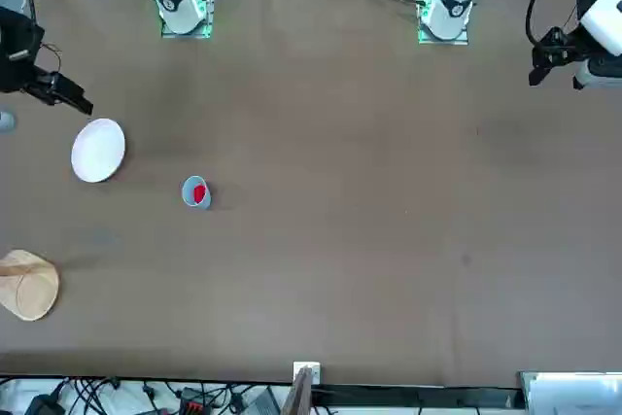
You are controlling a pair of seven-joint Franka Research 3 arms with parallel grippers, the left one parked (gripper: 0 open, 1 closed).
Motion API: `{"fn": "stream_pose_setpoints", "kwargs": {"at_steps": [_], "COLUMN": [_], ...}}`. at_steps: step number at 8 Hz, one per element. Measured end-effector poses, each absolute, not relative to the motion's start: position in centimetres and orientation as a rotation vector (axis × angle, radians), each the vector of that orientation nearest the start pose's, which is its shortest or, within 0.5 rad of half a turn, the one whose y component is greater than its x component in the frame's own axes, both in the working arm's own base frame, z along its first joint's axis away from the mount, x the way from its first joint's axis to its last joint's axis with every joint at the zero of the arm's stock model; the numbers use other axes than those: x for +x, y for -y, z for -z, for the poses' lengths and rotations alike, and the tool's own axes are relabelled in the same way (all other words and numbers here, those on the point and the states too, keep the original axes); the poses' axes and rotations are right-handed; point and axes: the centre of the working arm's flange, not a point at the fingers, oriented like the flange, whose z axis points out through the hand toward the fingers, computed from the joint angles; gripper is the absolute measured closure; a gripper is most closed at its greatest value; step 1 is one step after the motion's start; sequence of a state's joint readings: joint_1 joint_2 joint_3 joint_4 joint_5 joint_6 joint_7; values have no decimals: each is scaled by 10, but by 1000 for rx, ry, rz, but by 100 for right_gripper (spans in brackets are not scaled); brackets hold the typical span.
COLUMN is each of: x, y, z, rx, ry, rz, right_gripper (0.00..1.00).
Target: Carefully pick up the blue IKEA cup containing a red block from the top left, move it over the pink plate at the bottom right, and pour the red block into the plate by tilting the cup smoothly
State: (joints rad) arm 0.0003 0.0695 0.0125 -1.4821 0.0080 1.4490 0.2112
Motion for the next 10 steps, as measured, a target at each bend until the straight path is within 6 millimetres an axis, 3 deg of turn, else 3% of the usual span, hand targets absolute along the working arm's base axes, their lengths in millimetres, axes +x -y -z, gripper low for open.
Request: {"fn": "stream_pose_setpoints", "kwargs": {"at_steps": [7,10], "x": [562,569], "y": [-11,-20], "z": [-621,-610], "rx": [-3124,-3122], "ry": [-308,-293], "rz": [-150,-146], "right_gripper": [0,0]}}
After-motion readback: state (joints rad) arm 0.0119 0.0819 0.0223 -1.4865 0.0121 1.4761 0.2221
